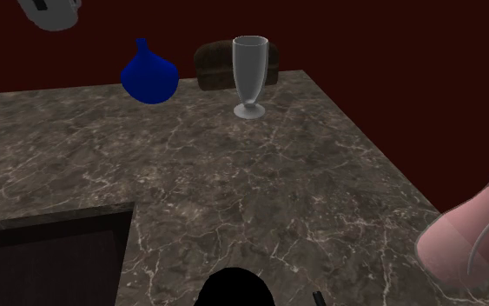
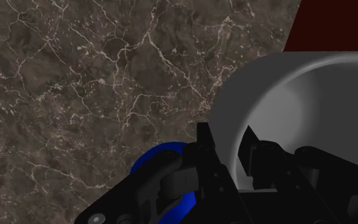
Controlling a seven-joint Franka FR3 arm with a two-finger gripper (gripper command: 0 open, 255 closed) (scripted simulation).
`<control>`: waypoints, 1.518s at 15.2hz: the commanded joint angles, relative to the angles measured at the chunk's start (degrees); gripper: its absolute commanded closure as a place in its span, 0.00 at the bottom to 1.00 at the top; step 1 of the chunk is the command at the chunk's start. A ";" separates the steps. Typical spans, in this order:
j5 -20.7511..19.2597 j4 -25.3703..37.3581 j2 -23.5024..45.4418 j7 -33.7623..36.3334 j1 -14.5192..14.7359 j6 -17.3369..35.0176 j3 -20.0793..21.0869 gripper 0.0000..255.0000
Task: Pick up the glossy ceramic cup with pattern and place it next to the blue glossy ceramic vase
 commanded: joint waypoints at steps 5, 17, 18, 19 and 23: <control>0.50 -6.03 -1.00 -0.08 -1.01 5.22 -0.10 1.00; 0.13 -15.10 -0.80 0.34 -1.82 14.37 -0.49 1.00; 0.03 -15.74 -0.69 0.41 -1.84 15.10 -0.54 1.00; -0.07 -16.35 -0.56 0.48 -1.86 15.81 -0.59 1.00; -0.59 -18.65 0.08 0.83 -1.87 18.63 -0.82 1.00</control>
